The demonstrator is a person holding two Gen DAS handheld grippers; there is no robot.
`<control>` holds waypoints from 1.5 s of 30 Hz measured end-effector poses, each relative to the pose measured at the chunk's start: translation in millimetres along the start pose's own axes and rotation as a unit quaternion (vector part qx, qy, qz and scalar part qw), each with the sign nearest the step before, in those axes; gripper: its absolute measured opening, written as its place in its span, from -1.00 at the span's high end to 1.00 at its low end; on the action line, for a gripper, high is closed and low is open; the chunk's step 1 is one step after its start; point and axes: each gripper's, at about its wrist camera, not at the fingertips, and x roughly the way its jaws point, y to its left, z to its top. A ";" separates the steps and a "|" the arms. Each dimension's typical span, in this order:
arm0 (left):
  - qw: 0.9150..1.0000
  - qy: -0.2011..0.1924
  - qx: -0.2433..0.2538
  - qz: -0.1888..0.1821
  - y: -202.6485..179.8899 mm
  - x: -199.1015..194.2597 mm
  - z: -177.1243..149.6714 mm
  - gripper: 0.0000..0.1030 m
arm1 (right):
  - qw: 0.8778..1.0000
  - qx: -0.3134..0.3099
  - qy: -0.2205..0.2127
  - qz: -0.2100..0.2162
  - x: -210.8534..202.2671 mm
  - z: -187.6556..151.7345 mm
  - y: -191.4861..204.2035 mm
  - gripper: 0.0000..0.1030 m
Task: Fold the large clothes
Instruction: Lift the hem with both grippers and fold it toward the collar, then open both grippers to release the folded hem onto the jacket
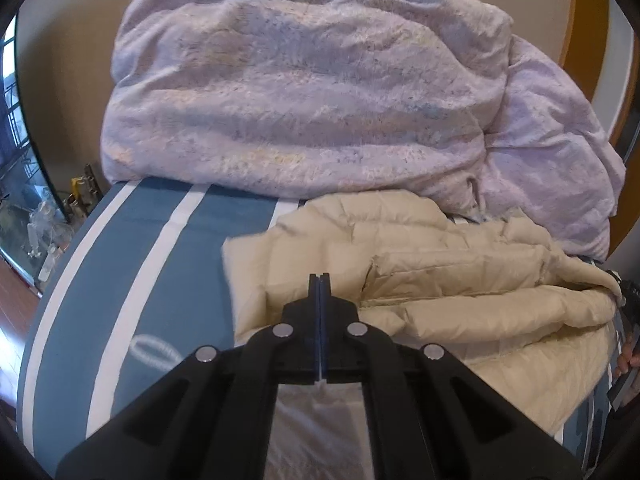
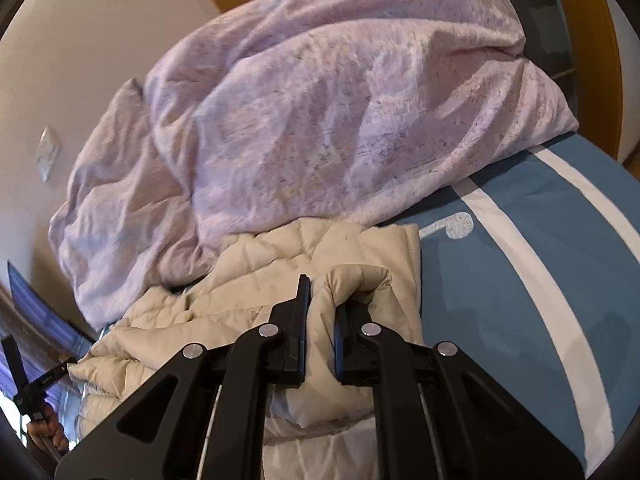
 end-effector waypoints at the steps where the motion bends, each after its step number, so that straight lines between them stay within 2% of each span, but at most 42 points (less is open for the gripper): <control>1: 1.000 0.000 0.000 0.002 -2.1 6.6 6.7 1.00 | 1.000 0.007 -0.002 -0.002 4.2 1.8 -2.5 0.81; 4: 1.000 0.002 -0.015 0.002 -0.6 18.0 20.9 0.98 | 1.000 0.025 0.000 -0.015 14.6 6.2 -8.1 0.81; 7: 0.999 0.001 -0.034 -0.014 11.1 18.0 25.5 0.90 | 0.999 0.040 0.006 -0.019 21.2 9.3 -13.5 0.81; 8: 0.999 0.003 -0.037 -0.016 15.8 17.4 25.1 0.74 | 0.999 0.043 0.006 -0.020 22.0 10.3 -14.3 0.81; 9: 0.999 0.005 -0.044 -0.020 21.7 17.2 24.3 0.47 | 0.999 0.045 0.006 -0.021 23.0 11.0 -14.6 0.81; 11: 0.998 0.012 -0.058 -0.019 31.2 18.8 21.5 0.17 | 0.998 0.050 0.009 -0.024 24.6 11.2 -14.4 0.80; 12: 0.998 0.015 -0.064 -0.022 34.4 20.1 20.2 0.13 | 0.998 0.052 0.010 -0.025 24.9 11.0 -13.9 0.80; 16: 0.994 0.031 -0.079 -0.070 39.7 27.4 12.3 0.08 | 0.998 0.050 0.008 -0.025 22.5 8.9 -12.5 0.80; 18: 0.992 0.037 -0.078 -0.093 36.7 30.4 9.1 -0.01 | 0.998 0.054 0.010 -0.021 22.1 8.8 -14.8 0.80; 21: 0.985 0.024 -0.099 -0.139 43.7 26.4 5.1 -0.17 | 0.998 0.055 0.015 -0.017 21.4 9.1 -16.2 0.80; 22: 0.985 0.021 -0.100 -0.139 45.5 24.6 4.7 -0.19 | 0.998 0.051 0.015 -0.017 21.1 9.3 -15.5 0.80; 27: 0.991 0.030 -0.068 -0.115 40.8 21.3 1.1 -0.23 | 0.999 0.048 0.015 -0.017 23.7 8.6 -14.3 0.80; 31: 0.996 0.050 -0.029 -0.068 24.5 33.1 -7.7 -0.23 | 0.999 0.048 0.018 -0.019 28.9 6.3 -13.6 0.80; 32: 0.997 0.056 -0.018 -0.051 20.3 38.5 -9.7 -0.15 | 0.999 0.046 0.018 -0.019 29.8 6.2 -13.4 0.80; 33: 0.997 0.060 -0.011 -0.040 18.4 42.6 -12.1 0.04 | 0.999 0.046 0.019 -0.019 30.7 6.3 -13.4 0.80; 34: 0.997 0.070 -0.003 -0.022 14.6 51.7 -14.3 0.09 | 0.999 0.045 0.020 -0.019 32.1 6.7 -13.0 0.80; 36: 0.997 0.075 -0.008 -0.006 15.0 61.7 -14.9 0.13 | 0.999 0.044 0.021 -0.020 35.8 8.3 -12.1 0.80; 39: 0.997 0.072 -0.041 0.008 21.0 74.2 -4.3 0.14 | 0.999 0.035 0.023 -0.025 41.1 11.1 -9.5 0.76; 42: 0.995 0.067 -0.064 0.032 26.2 83.6 5.9 0.14 | 0.999 0.023 0.028 -0.028 44.4 15.8 -4.4 0.62; 45: 0.995 0.062 -0.048 0.069 22.6 90.1 4.9 0.10 | 0.999 0.019 0.029 -0.021 40.5 21.7 -1.9 0.44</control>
